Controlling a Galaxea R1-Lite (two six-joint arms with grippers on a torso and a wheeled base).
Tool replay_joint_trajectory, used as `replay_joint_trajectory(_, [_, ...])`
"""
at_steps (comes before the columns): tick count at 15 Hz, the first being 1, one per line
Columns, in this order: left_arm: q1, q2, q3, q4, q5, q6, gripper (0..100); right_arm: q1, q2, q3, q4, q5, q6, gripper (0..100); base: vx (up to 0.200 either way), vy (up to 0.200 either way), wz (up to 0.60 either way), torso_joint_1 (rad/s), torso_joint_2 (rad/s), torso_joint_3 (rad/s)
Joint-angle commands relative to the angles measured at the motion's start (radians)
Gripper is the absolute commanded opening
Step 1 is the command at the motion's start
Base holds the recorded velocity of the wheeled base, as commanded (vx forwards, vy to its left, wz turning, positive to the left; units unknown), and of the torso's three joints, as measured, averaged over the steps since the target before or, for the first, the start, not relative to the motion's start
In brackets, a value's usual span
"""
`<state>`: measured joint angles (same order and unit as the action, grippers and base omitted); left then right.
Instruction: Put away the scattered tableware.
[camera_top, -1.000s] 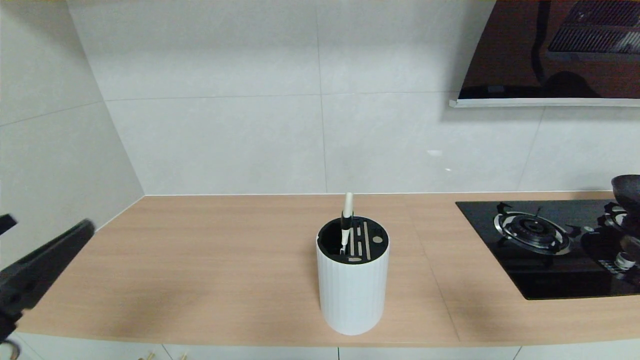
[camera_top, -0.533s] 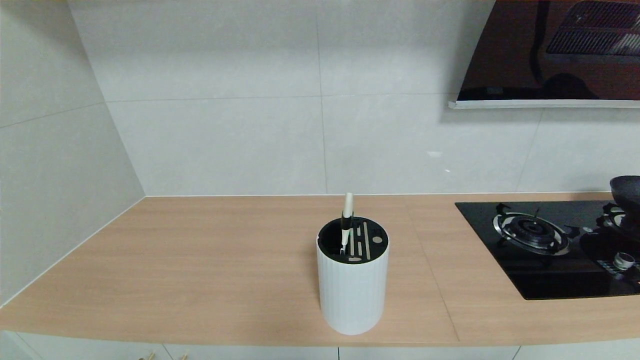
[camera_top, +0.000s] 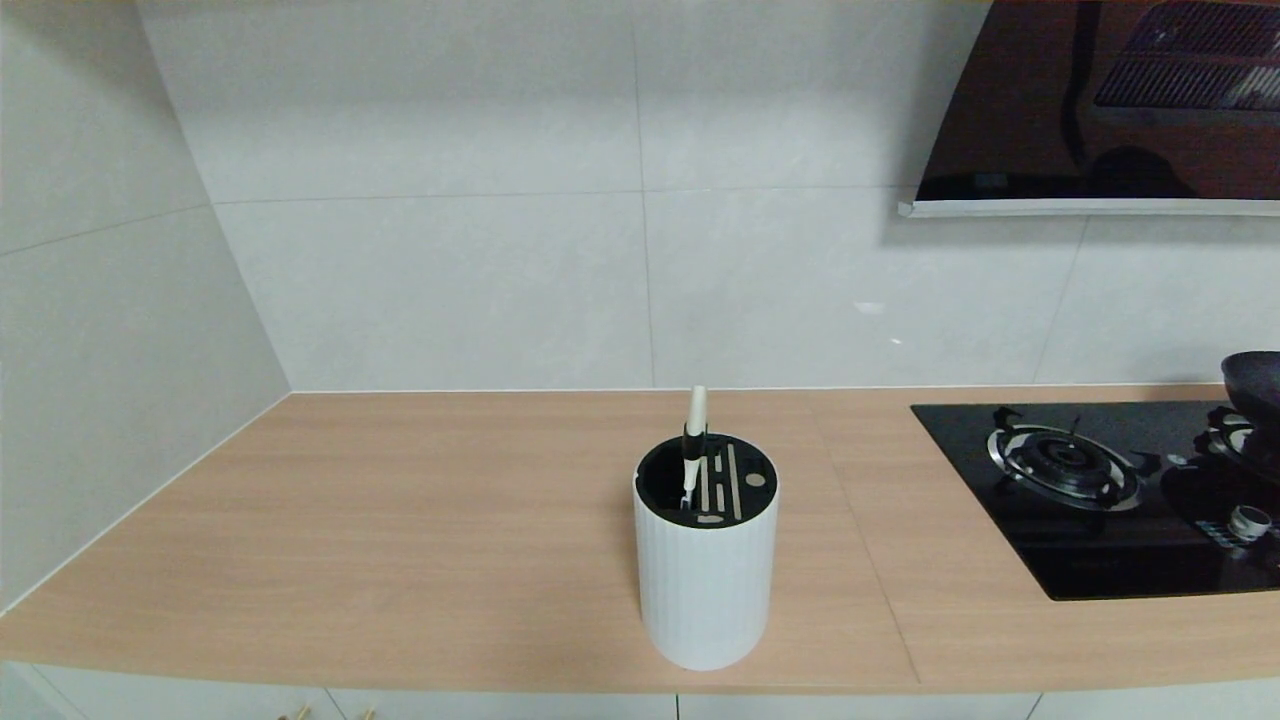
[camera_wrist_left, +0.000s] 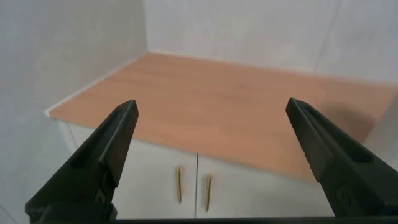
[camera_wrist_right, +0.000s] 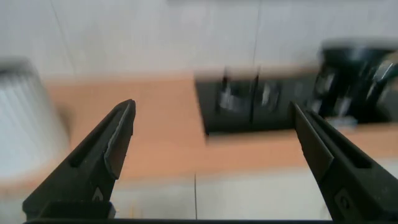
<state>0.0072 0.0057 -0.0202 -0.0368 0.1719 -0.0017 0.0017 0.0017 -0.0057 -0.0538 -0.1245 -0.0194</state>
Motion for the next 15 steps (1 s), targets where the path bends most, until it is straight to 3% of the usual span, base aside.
replay_joint_trajectory(1, [-0.001, -0.006, 0.020, 0.003, -0.046, -0.006, 100, 0.000, 0.000, 0.006, 0.006, 0.000, 0.002, 100, 0.000, 0.000, 0.00, 0.000, 0.00, 0.000])
replay_joint_trajectory(2, [-0.001, -0.006, 0.020, 0.029, -0.124, 0.003, 100, 0.000, 0.000, 0.006, 0.006, 0.002, 0.002, 100, 0.000, 0.000, 0.00, 0.000, 0.00, 0.000])
replay_joint_trajectory(3, [-0.001, -0.006, 0.020, 0.041, -0.154, 0.014, 100, 0.000, 0.000, 0.006, 0.006, 0.005, 0.004, 100, 0.000, 0.000, 0.00, 0.000, 0.00, 0.000])
replay_joint_trajectory(5, [-0.003, -0.006, 0.020, 0.038, -0.157, 0.022, 100, 0.000, 0.000, 0.006, 0.011, 0.039, 0.006, 100, 0.000, 0.000, 0.00, 0.000, 0.00, 0.000])
replay_joint_trajectory(6, [-0.003, -0.006, 0.020, 0.038, -0.157, 0.022, 100, 0.001, 0.000, 0.004, 0.063, 0.143, -0.004, 100, 0.000, 0.000, 0.00, 0.000, 0.00, 0.000])
replay_joint_trajectory(7, [-0.003, -0.006, 0.020, 0.038, -0.155, 0.016, 100, 0.001, 0.000, 0.004, 0.063, 0.163, -0.005, 100, 0.000, 0.000, 0.00, 0.000, 0.00, 0.000])
replay_joint_trajectory(9, [-0.003, -0.006, 0.020, 0.038, -0.155, 0.000, 100, 0.001, 0.001, 0.006, 0.052, 0.160, -0.001, 100, 0.000, 0.000, 0.00, 0.000, 0.00, 0.000])
replay_joint_trajectory(15, [-0.003, -0.006, 0.020, 0.038, -0.155, 0.000, 100, 0.001, 0.000, 0.006, 0.052, 0.158, 0.004, 100, 0.000, 0.000, 0.00, 0.000, 0.00, 0.000])
